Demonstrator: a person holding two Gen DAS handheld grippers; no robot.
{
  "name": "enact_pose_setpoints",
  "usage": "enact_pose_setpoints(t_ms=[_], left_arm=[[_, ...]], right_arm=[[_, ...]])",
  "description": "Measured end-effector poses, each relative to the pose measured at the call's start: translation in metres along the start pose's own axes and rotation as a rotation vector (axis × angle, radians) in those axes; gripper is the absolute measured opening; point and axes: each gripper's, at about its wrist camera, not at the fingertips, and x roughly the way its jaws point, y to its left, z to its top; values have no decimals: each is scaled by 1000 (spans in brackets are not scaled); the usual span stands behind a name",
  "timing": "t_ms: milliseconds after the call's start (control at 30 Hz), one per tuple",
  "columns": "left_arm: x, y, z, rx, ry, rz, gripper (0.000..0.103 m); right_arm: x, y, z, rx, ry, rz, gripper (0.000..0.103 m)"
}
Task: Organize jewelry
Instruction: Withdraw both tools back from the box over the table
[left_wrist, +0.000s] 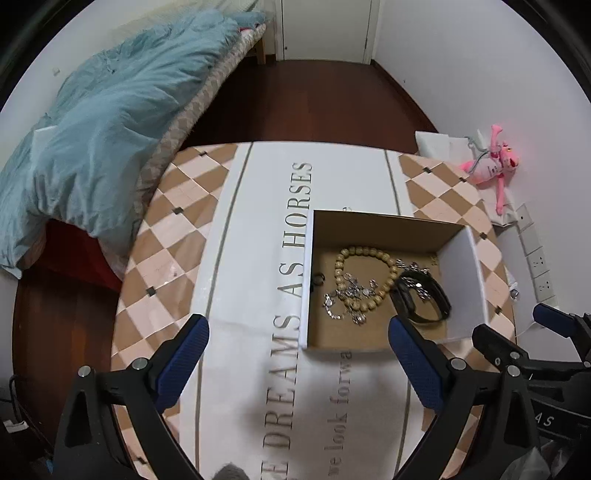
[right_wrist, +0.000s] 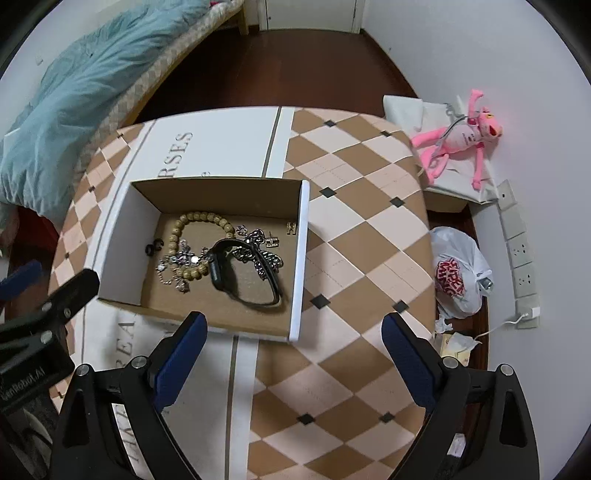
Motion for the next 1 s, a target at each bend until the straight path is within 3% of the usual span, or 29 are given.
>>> enact_pose_setpoints(t_ms=[167,600,1000], left_arm=[[-47,1,-14,-6,-80,-14,99],[-171,11,-57,-10,-268,11,99],[-237,16,-84,-12,-340,-18,99]], right_arm=[[-46,-2,-21,25,-69,5,103],[-192,2,-86,42,-319,-33,103],[-273,7,-125,42,-448,-46,103]])
